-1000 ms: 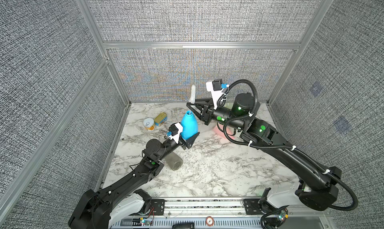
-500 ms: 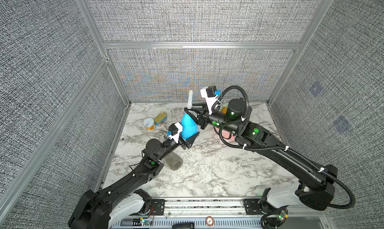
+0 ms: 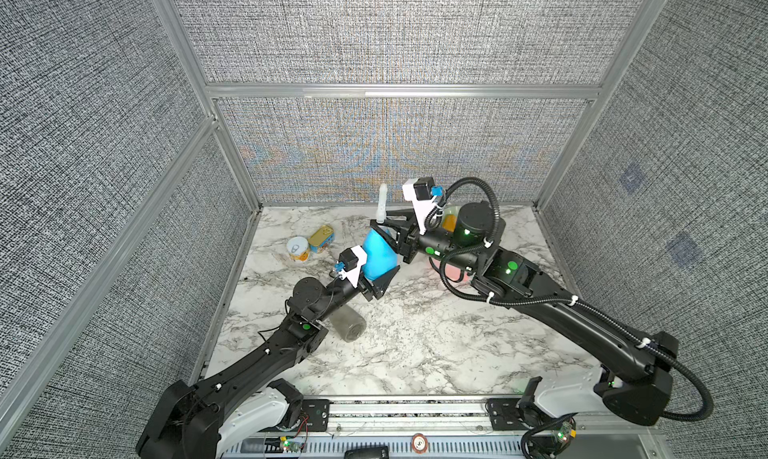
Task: Attach spray nozzles to spray bottles
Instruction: Insert the spray nozzle into the spray bottle.
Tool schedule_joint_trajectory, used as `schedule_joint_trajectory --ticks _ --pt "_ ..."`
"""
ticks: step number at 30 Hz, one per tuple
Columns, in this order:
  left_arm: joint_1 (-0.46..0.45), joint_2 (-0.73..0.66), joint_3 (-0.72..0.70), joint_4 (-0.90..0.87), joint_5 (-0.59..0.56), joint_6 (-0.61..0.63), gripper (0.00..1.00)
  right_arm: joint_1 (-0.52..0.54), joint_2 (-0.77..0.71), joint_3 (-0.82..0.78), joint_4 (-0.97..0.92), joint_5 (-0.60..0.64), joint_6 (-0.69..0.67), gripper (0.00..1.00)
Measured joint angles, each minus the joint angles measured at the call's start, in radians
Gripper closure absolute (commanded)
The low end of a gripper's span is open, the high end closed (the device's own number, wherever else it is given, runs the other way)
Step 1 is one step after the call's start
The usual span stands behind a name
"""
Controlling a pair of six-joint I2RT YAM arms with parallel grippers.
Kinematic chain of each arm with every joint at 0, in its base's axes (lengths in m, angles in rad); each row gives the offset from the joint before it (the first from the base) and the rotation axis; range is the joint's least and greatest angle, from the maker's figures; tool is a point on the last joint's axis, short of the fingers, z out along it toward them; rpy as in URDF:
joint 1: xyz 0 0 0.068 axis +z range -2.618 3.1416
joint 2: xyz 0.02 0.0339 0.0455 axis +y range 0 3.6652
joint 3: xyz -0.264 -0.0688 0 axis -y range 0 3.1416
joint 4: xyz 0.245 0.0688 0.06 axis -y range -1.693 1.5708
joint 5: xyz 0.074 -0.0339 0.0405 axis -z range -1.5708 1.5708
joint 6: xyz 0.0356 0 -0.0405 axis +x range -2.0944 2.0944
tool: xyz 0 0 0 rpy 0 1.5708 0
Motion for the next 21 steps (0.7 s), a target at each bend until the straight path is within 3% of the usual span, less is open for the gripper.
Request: schedule_joint_trajectory --ticks 9,21 --pt "0.002 0.000 0.000 -0.013 -0.008 -0.020 0.24 0.013 0.018 -0.010 0.028 0.045 -0.027 0.69" --pt "0.001 0.000 0.000 -0.089 -0.048 -0.031 0.25 0.077 0.047 -0.009 -0.008 0.283 -0.079 0.69"
